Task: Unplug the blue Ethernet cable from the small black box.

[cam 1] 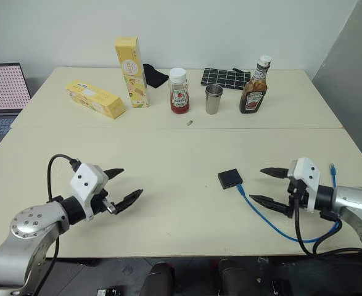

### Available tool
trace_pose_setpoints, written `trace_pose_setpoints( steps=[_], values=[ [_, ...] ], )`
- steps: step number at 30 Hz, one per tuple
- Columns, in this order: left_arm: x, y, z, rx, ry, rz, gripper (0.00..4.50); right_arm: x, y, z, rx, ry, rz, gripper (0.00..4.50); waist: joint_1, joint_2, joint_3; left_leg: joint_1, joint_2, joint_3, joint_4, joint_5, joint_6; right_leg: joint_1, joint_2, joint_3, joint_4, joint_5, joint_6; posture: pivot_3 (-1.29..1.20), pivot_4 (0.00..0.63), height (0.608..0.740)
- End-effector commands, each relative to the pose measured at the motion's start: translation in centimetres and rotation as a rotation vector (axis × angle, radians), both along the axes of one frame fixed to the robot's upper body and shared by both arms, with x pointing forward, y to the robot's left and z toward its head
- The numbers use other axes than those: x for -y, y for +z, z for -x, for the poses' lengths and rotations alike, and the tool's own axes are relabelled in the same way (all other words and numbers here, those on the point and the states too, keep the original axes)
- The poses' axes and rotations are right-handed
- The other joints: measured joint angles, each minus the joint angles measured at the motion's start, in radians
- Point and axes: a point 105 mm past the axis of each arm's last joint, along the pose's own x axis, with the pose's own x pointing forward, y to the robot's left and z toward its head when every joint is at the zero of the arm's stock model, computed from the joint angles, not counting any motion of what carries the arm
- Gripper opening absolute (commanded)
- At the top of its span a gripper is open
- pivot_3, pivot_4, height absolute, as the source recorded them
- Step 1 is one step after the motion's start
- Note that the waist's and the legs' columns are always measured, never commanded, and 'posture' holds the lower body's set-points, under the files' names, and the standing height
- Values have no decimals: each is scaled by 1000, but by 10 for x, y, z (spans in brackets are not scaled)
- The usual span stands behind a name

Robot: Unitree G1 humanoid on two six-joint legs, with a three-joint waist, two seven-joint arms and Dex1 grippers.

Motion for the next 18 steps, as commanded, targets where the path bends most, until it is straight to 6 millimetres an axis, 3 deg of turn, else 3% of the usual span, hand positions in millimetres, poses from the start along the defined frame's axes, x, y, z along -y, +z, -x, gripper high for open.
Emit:
trace_pose_setpoints(
  steps=[1,14,18],
  values=[
    [7,13,4,65,-57,-14,4500,2,12,-2,66,1,10,4469,0,0,0,0,0,0,0,0,0,0,0,0,0,0,0,0,150,740],
    [9,8,8,53,-77,-14,4500,1,9,1,52,4,10,4469,0,0,0,0,0,0,0,0,0,0,0,1,0,0,0,0,150,740],
    [22,14,11,66,-178,33,4500,-6,4,4,25,-22,-25,4469,0,0,0,0,0,0,0,0,0,0,0,0,0,0,0,0,150,740]
  ],
)
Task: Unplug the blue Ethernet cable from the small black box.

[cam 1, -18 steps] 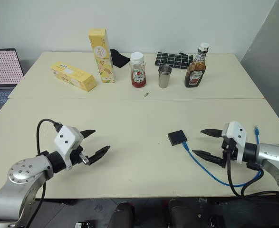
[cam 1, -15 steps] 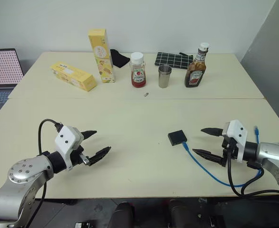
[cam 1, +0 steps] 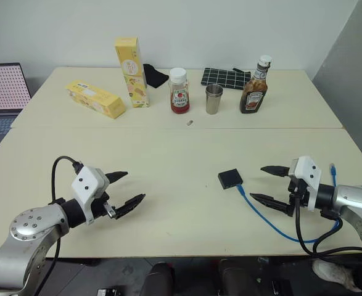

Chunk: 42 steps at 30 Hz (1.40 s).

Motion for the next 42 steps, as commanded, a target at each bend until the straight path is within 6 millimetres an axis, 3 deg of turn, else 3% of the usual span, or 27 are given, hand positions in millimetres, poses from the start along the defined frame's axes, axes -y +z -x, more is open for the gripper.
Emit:
trace_pose_setpoints(
  steps=[1,9,17,25,34,39,42],
  values=[
    [20,17,6,50,-142,51,4500,-8,4,3,16,-20,-19,4469,0,0,0,0,0,0,0,0,0,0,0,0,0,0,0,0,150,740],
    [52,25,28,-90,-486,103,4500,-24,-36,1,-81,-223,-39,4469,-1,0,0,0,0,0,0,0,0,0,1,0,0,0,0,0,150,740],
    [60,28,22,-90,-589,57,4500,-25,-61,-10,-116,-436,-36,4469,-1,1,0,0,-1,1,0,0,0,-1,1,0,0,0,0,0,150,740],
    [58,18,17,-77,-557,60,4500,-27,-61,-14,-99,-457,11,2381,-2,0,0,0,0,1,0,0,0,0,2,0,0,0,0,0,150,740],
    [49,4,11,-102,-485,70,4500,-33,-37,-27,70,-260,140,146,-2,0,0,0,-1,1,0,0,0,-1,2,0,0,0,0,0,150,740],
    [42,6,-4,-141,-379,200,4500,-57,-5,-32,297,14,198,125,-3,1,1,0,-1,1,0,0,0,-1,2,-1,0,0,0,0,150,740],
    [44,21,-11,-187,-333,389,4500,-77,7,-35,478,227,276,125,-3,1,1,0,-1,1,0,0,0,-1,2,-2,0,0,0,0,150,740]
  ],
)
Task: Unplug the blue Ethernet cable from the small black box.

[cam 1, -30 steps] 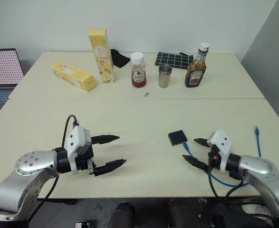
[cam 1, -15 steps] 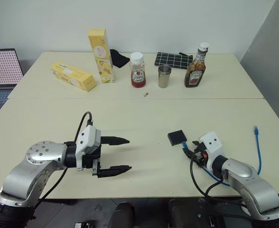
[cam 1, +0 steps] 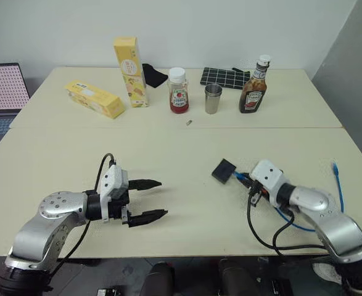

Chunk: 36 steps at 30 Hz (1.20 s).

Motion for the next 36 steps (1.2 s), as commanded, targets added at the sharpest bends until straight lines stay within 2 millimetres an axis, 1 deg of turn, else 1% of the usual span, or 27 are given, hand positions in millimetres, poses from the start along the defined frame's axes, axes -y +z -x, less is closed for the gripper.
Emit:
trace_pose_setpoints(
  steps=[1,6,8,12,17,19,20,21,35,36],
  values=[
    [1,28,-8,-62,60,194,4500,-31,21,3,232,315,131,124,-1,0,0,0,0,0,0,0,0,0,0,0,0,0,0,0,150,740],
    [14,36,-3,-150,25,234,4500,-53,33,3,391,556,214,116,-2,0,0,0,1,-1,0,0,0,-1,-1,0,0,0,0,0,150,740],
    [17,37,-1,-165,20,237,4500,-59,38,3,426,601,217,116,-1,-1,0,-1,1,-2,0,0,0,-1,-2,0,1,0,0,0,150,740],
    [25,40,0,-190,21,286,4500,-77,57,2,526,685,205,115,0,-1,0,-1,1,-3,1,0,0,-1,-3,1,1,0,0,0,150,740],
    [28,42,-4,-205,41,333,4500,-84,66,4,575,719,191,113,2,-1,0,-1,1,-4,1,0,0,-1,-3,1,1,0,0,0,150,740],
    [28,42,-7,-207,51,349,4145,-87,69,6,592,726,181,113,2,-1,0,-1,1,-4,1,0,0,-1,-3,1,1,0,0,0,150,740],
    [28,43,-7,-210,49,358,4085,-87,70,7,597,728,177,113,2,-1,0,-1,1,-4,1,0,0,-1,-3,1,1,0,0,0,150,740],
    [28,44,-8,-211,48,363,3900,-88,71,7,601,729,175,113,2,-1,0,-1,1,-4,1,0,0,-1,-3,1,1,0,0,0,150,740],
    [27,44,-12,-229,55,369,866,-86,72,5,632,703,181,110,1,-1,0,-1,1,-4,1,0,0,-1,-3,1,1,0,0,0,150,740],
    [27,44,-12,-231,58,371,787,-86,71,5,635,709,187,110,1,-1,0,-1,1,-4,1,0,0,-1,-3,1,1,0,0,0,150,740]
  ],
)
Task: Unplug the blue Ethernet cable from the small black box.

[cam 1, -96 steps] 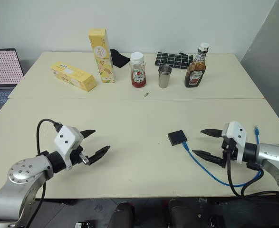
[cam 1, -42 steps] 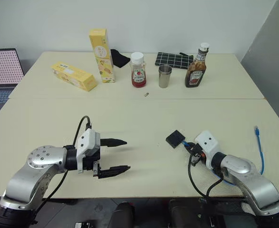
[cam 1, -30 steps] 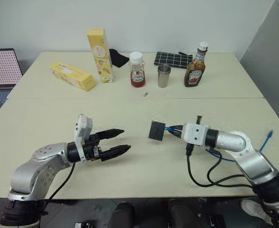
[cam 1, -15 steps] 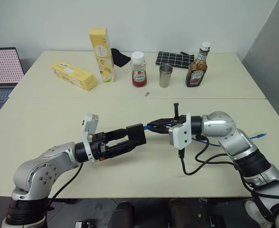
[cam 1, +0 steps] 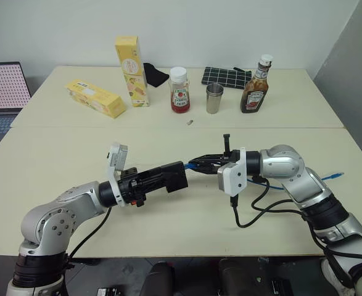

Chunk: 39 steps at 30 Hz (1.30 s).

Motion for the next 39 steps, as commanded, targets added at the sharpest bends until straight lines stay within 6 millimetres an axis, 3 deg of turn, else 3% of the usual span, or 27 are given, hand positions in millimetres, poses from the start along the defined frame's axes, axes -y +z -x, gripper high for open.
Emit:
trace_pose_setpoints(
  steps=[1,3,5,8,12,16,19,21,29,39],
  values=[
    [-2,8,-2,23,10,15,785,0,16,1,77,13,-31,110,0,0,0,0,0,0,0,0,0,0,0,0,0,0,0,0,150,740],
    [-4,6,-5,24,20,1,783,1,14,3,116,31,-6,110,0,0,0,0,0,0,0,0,0,0,0,0,0,0,0,0,150,740],
    [-6,2,-8,39,30,-40,783,4,13,5,157,47,24,812,0,0,0,0,0,0,0,0,0,0,0,0,0,0,0,0,150,740],
    [-7,1,-10,58,21,-69,783,13,12,7,161,48,58,1361,1,0,0,0,-1,0,0,0,0,0,0,0,0,0,0,0,150,740],
    [-6,-4,-17,120,12,-138,783,29,7,15,-36,18,84,2297,4,0,0,0,0,0,0,0,0,0,0,0,0,0,0,0,150,740],
    [3,-2,-13,219,-75,-146,783,34,16,26,-432,-44,-45,2325,3,0,0,-1,0,0,0,0,0,0,0,0,-1,0,0,0,150,740],
    [6,-2,-8,283,-174,-149,783,27,24,40,-789,-41,-172,2325,-1,1,0,-1,1,-1,0,0,0,0,-1,1,-1,0,0,0,150,740],
    [6,-2,-8,303,-205,-144,783,23,26,45,-904,-48,-202,2325,-1,1,0,-1,1,-1,0,0,0,0,-1,1,-1,0,-1,0,150,740],
    [5,6,-4,314,-318,-119,783,11,19,31,-1080,-151,-299,2325,-1,1,0,-4,-1,0,0,0,0,-3,1,-1,-1,0,0,0,150,740],
    [4,5,-3,321,-314,-128,783,3,6,30,-1171,-151,-232,2325,-1,1,0,-6,-1,0,0,0,0,-6,1,-1,0,0,0,0,150,740]
  ],
)
